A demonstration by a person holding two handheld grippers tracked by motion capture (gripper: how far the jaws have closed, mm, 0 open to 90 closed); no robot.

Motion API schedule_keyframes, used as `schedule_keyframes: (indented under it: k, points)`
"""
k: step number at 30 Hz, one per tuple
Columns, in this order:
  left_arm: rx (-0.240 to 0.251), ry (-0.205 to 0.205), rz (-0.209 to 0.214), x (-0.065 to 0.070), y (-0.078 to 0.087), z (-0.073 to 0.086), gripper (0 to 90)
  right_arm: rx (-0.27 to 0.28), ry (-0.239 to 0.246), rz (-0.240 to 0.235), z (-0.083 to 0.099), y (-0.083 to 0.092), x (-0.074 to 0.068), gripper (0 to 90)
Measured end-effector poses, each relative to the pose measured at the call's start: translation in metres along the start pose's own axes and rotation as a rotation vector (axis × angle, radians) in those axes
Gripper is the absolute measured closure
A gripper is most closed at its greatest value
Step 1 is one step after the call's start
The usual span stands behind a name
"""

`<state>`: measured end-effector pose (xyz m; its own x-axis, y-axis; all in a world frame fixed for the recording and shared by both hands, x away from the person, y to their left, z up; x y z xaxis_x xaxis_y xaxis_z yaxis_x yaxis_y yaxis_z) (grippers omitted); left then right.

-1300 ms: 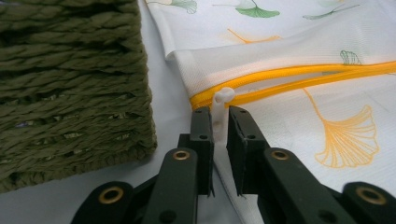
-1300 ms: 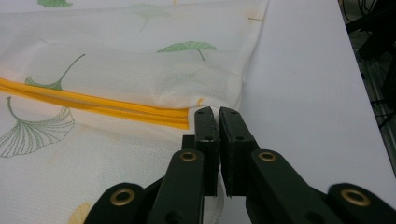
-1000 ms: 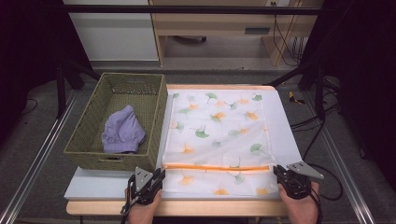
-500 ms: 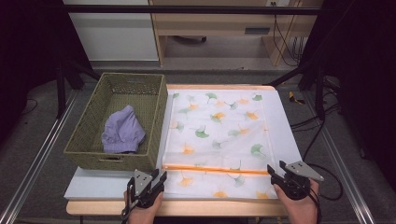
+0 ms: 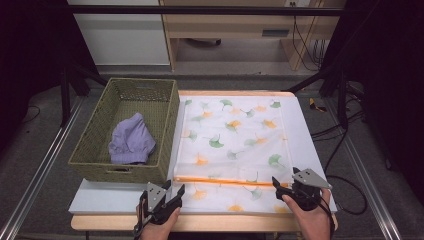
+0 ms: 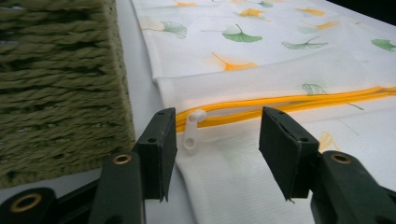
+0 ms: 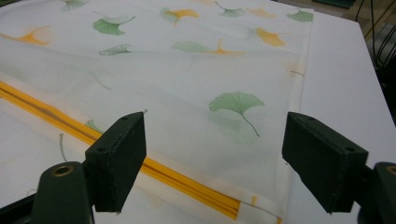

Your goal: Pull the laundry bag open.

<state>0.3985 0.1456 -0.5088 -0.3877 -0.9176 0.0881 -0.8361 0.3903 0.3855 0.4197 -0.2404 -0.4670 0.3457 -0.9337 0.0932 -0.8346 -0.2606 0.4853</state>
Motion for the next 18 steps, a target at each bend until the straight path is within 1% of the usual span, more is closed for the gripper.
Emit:
schedule_keyframes:
  k: [3,4,6,8,11,13,14,15,18]
  points:
    - [0.0,-0.007,0.017,0.004,-0.003,-0.001,41.5,-0.012,0.027,-0.025,-0.005,-0.006,-0.006,21.1]
    - [-0.008,-0.011,0.019,0.005,-0.004,-0.002,40.1,-0.02,0.035,-0.037,-0.007,-0.008,-0.008,21.5]
    - [-0.007,-0.012,0.031,0.007,-0.007,-0.003,38.1,-0.027,0.053,-0.064,-0.011,-0.013,-0.014,25.4]
    - [-0.009,-0.009,0.041,0.008,-0.009,-0.004,36.0,-0.038,0.077,-0.074,-0.016,-0.018,-0.019,30.0]
    - [-0.013,-0.018,0.057,0.011,-0.01,-0.004,33.1,-0.041,0.108,-0.094,-0.023,-0.022,-0.026,36.1]
    - [-0.022,-0.026,0.072,0.014,-0.011,-0.004,30.2,-0.033,0.119,-0.123,-0.028,-0.025,-0.031,37.5]
    - [-0.033,-0.033,0.078,0.016,-0.011,-0.004,29.6,-0.027,0.118,-0.136,-0.031,-0.026,-0.033,38.6]
    - [-0.04,-0.035,0.082,0.017,-0.011,-0.005,28.6,-0.016,0.115,-0.16,-0.033,-0.027,-0.035,38.7]
    - [-0.029,-0.027,0.084,0.019,-0.009,-0.007,27.7,-0.004,0.129,-0.193,-0.035,-0.032,-0.041,38.7]
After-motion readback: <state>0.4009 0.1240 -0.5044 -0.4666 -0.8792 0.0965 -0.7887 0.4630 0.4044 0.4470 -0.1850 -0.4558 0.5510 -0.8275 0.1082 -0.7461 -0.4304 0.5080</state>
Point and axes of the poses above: each handheld gripper's, and its own axes: y roughly backward along the jaws, z roughly out of its underside, x roughly to its right, the point moved 3 cm from there along -y, roughly forward along the jaws, and after that the axes turned 1 degree about x, right-handed, at the moved point
